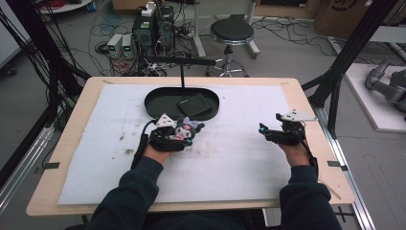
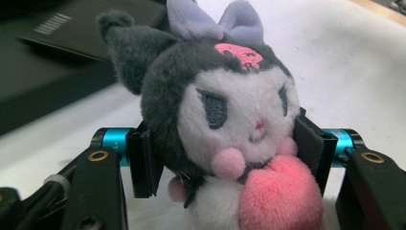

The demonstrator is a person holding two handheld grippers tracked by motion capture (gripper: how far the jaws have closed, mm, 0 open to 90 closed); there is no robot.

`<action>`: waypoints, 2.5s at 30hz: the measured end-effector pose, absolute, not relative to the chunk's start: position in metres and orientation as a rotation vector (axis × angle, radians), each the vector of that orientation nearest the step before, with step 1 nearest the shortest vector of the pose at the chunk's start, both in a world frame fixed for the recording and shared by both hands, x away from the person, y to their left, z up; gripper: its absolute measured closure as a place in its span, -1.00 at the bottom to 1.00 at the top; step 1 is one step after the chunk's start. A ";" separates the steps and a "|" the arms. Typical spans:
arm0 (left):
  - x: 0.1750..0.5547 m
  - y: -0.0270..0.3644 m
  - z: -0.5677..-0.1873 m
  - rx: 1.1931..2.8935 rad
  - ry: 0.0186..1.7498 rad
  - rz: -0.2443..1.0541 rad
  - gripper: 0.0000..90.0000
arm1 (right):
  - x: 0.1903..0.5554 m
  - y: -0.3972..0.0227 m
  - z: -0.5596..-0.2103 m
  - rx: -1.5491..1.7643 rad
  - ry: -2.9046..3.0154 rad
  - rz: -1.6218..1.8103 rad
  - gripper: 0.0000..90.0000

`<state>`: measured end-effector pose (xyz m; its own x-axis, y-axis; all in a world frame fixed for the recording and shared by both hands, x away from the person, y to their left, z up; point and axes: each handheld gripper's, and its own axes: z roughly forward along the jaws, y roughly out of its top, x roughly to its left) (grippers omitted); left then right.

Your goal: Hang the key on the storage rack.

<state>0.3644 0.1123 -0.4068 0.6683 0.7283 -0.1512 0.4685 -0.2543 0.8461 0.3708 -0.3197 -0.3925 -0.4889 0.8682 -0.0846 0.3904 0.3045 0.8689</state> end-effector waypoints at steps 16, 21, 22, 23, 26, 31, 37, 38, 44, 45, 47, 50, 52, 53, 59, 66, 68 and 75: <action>0.417 0.191 -0.336 1.736 1.024 0.392 -0.15 | 0.373 -0.319 -0.393 1.111 2.020 1.131 -0.52; 0.435 0.201 -0.320 1.696 1.022 0.425 -0.15 | 0.372 -0.319 -0.392 1.116 2.016 1.140 -0.52; 0.439 0.202 -0.318 1.694 1.029 0.426 -0.15 | 0.372 -0.319 -0.392 1.117 2.016 1.139 -0.51; 0.443 0.204 -0.315 1.700 1.035 0.437 -0.15 | 0.372 -0.319 -0.392 1.116 2.016 1.140 -0.51; 0.454 0.206 -0.309 1.680 1.050 0.449 -0.15 | 0.373 -0.317 -0.392 1.106 2.020 1.135 -0.52; 0.470 0.208 -0.301 1.655 1.078 0.467 -0.15 | 0.374 -0.315 -0.393 1.095 2.024 1.135 -0.52; 0.484 0.210 -0.299 1.620 1.101 0.471 -0.15 | 0.373 -0.317 -0.392 1.100 2.018 1.144 -0.51; 0.486 0.211 -0.299 1.602 1.102 0.469 -0.15 | 0.373 -0.317 -0.392 1.097 2.016 1.147 -0.51; 0.495 0.217 -0.299 1.531 1.135 0.471 -0.15 | 0.373 -0.319 -0.391 1.098 2.014 1.154 -0.51; 0.497 0.218 -0.299 1.522 1.140 0.469 -0.15 | 0.372 -0.318 -0.391 1.099 2.016 1.155 -0.52; 0.499 0.219 -0.300 1.503 1.147 0.463 -0.15 | 0.372 -0.318 -0.391 1.095 2.012 1.159 -0.51; 0.501 0.218 -0.303 1.484 1.155 0.465 -0.15 | 0.372 -0.319 -0.391 1.090 2.013 1.160 -0.51; 0.503 0.219 -0.304 1.473 1.168 0.474 -0.15 | 0.372 -0.319 -0.391 1.100 2.011 1.162 -0.51; 0.503 0.220 -0.305 1.466 1.176 0.476 -0.15 | 0.372 -0.320 -0.391 1.098 2.013 1.160 -0.51; 0.499 0.230 -0.319 1.449 1.238 0.503 -0.16 | 0.371 -0.319 -0.391 1.094 2.016 1.157 -0.52; 0.489 0.234 -0.344 1.457 1.254 0.503 -0.17 | 0.371 -0.317 -0.392 1.090 2.024 1.150 -0.51; 0.488 0.232 -0.347 1.474 1.255 0.526 -0.17 | 0.371 -0.315 -0.393 1.088 2.031 1.147 -0.51; 0.491 0.221 -0.355 1.551 1.285 0.574 -0.19 | 0.371 -0.314 -0.393 1.083 2.041 1.145 -0.51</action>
